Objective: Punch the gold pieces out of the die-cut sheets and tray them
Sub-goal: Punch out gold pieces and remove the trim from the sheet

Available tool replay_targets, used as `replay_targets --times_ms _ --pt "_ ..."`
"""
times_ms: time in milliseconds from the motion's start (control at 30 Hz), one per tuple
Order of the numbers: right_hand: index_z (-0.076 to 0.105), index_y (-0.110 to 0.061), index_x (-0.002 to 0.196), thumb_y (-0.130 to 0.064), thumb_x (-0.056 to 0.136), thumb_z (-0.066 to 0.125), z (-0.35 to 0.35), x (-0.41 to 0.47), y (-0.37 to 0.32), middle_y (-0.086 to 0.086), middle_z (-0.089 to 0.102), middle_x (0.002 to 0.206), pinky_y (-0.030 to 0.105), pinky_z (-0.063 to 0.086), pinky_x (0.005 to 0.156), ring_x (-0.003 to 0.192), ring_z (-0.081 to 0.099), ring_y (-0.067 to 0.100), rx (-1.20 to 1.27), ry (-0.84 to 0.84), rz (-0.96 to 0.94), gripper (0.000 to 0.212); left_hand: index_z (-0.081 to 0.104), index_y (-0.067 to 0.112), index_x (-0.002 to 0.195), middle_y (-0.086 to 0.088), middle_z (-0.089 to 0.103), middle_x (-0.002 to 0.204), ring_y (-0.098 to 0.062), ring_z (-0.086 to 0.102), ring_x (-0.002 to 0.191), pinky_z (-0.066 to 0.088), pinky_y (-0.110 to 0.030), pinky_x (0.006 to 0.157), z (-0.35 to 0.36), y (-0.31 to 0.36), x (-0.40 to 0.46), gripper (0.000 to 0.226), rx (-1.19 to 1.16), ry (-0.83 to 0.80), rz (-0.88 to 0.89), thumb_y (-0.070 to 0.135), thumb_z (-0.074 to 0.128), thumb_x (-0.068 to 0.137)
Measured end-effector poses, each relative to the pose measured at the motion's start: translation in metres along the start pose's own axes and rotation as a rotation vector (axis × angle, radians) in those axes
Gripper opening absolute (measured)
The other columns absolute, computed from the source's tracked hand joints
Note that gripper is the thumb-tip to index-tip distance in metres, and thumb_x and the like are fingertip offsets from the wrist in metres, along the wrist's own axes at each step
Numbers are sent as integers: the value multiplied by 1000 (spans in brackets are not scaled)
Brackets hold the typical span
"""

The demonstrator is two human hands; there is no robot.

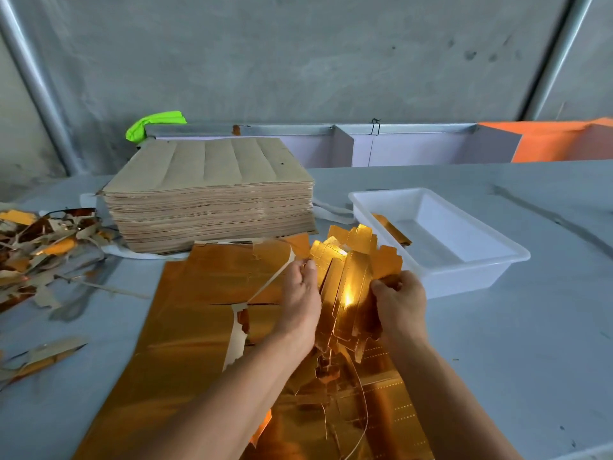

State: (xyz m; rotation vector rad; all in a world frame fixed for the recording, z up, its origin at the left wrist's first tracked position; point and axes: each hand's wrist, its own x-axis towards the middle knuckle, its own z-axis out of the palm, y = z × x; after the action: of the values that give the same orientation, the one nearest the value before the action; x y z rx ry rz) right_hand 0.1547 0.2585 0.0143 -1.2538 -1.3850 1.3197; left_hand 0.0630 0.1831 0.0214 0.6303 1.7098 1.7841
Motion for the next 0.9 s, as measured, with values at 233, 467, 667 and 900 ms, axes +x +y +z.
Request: replay_targets --times_ms 233,467,667,900 --pt "39 -14 132 -17 95 53 11 -5 -1 10 58 116 32 52 61 87 61 22 -151 -102 -34 40 45 38 91 28 46 88 17 49 72 42 -13 75 6 -10 -1 19 -4 -39 -13 25 59 94" --pt "44 -18 137 -45 92 55 -13 0 -22 7 55 133 47 50 93 114 56 26 -20 -262 -8 54 46 19 133 18 53 108 -4 51 102 32 -32 94 -5 -6 10 51 -107 -44 -38 26 67 87" --pt "46 -31 132 -62 83 46 7 -30 3 6 52 137 47 53 89 121 53 27 238 -371 202 58 55 37 110 23 63 102 4 56 94 40 -20 84 7 -10 1 44 -200 -44 -104 34 79 74" --pt "48 -21 128 -40 98 46 -6 -11 8 6 64 114 54 52 88 104 63 30 313 -206 223 35 54 20 109 -2 60 111 -18 57 97 49 -36 82 -3 -17 -1 29 -146 91 -149 43 55 91"
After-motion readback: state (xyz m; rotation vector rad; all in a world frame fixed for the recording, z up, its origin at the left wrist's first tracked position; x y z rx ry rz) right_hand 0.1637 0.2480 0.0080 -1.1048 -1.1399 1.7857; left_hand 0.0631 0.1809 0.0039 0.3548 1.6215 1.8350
